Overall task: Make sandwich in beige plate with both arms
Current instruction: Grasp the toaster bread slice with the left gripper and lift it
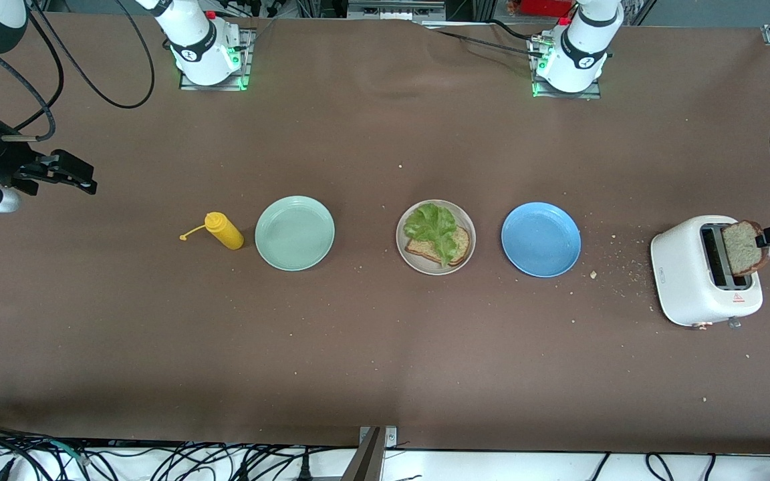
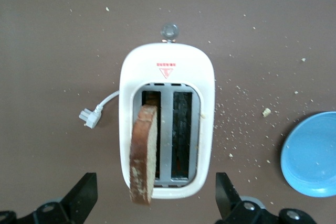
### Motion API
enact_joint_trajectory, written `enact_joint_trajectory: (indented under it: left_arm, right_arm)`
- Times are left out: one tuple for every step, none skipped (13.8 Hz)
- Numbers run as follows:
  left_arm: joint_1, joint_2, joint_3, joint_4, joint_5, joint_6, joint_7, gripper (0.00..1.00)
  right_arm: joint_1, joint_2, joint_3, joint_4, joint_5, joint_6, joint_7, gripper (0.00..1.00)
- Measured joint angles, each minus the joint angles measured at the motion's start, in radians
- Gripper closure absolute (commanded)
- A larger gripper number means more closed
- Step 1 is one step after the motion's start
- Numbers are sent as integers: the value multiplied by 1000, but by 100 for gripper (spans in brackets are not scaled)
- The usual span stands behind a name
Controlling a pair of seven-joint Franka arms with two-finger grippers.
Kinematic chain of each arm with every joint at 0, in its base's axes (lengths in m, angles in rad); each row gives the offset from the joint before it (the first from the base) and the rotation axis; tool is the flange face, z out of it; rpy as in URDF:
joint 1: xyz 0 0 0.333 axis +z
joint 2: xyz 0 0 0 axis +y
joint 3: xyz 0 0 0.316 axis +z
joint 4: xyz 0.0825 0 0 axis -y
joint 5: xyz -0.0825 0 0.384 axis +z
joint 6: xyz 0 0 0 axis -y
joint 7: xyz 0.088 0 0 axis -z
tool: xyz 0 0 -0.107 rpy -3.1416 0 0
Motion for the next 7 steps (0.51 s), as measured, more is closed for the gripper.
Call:
enact_joint_trajectory:
  left_arm:
    - [8,16,0,0,0,26,19,5]
    - [17,34,0,-1,-2,44,31,10]
    - [25,52,0,-2,-6,50,39,16]
    - [30,66,0,-8,-10,51,43,27]
    - [31,77,0,-19,-11,51,43,54]
    - [31,85,-2,-31,-11,51,43,75]
    - [31,90,-3,-40,-11,49,43,89]
  right_arm:
    - [0,0,0,0,0,0,0,0]
    - [0,0,0,0,0,0,0,0]
    - [0,0,0,0,0,0,0,0]
    - [0,0,0,0,0,0,0,0]
    - [0,0,0,0,0,0,0,0]
    - [0,0,0,0,0,0,0,0]
    - [0,0,0,0,0,0,0,0]
